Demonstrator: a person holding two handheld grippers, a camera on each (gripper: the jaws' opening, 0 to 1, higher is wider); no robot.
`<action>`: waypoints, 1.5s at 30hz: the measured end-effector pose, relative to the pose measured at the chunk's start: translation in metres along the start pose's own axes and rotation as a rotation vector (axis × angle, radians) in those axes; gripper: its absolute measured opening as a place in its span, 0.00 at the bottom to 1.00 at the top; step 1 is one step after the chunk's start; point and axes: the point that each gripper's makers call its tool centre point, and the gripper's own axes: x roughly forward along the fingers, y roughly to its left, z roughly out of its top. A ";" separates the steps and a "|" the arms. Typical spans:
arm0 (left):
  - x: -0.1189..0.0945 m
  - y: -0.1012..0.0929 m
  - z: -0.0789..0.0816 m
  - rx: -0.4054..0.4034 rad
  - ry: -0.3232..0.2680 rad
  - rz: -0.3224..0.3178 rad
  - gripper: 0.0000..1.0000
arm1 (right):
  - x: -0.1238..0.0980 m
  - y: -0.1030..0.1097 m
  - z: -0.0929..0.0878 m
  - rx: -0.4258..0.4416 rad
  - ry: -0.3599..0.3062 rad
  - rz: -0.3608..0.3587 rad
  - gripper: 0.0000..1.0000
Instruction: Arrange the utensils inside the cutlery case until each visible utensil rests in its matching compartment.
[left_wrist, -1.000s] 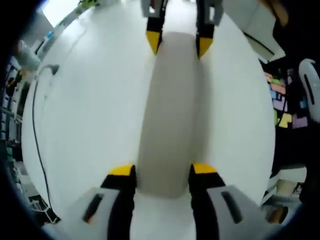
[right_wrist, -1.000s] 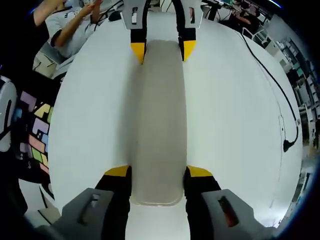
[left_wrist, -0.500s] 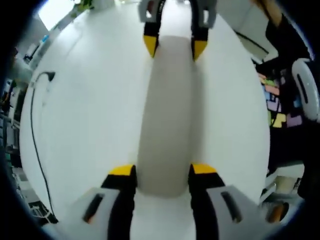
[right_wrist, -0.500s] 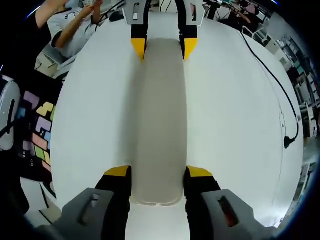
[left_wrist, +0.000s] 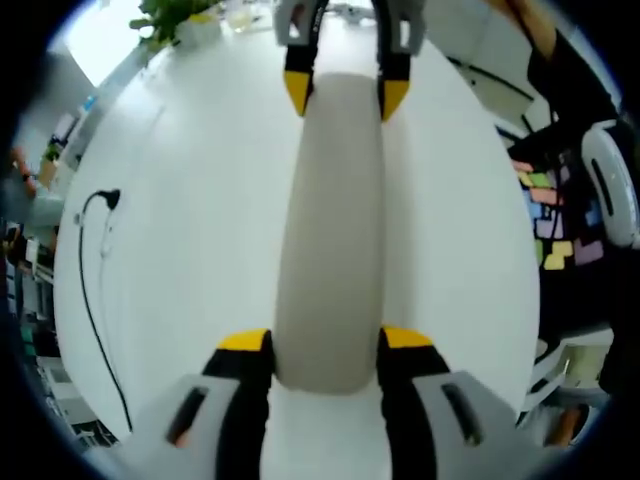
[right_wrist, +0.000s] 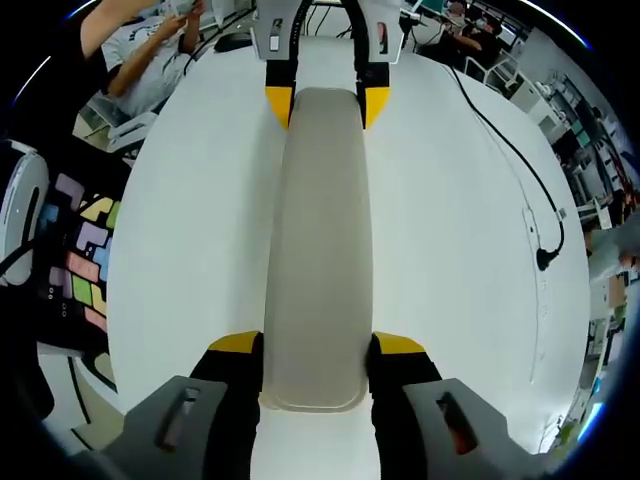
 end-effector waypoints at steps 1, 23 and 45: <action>0.002 0.000 0.003 0.005 0.002 -0.002 0.43 | -0.001 -0.001 -0.003 0.002 -0.002 -0.001 0.42; 0.040 -0.015 0.027 0.059 0.060 -0.044 0.43 | 0.015 0.002 -0.041 0.049 0.006 0.019 0.42; 0.039 -0.011 0.022 0.013 0.094 -0.058 0.44 | 0.026 0.014 -0.043 0.056 0.018 0.063 0.43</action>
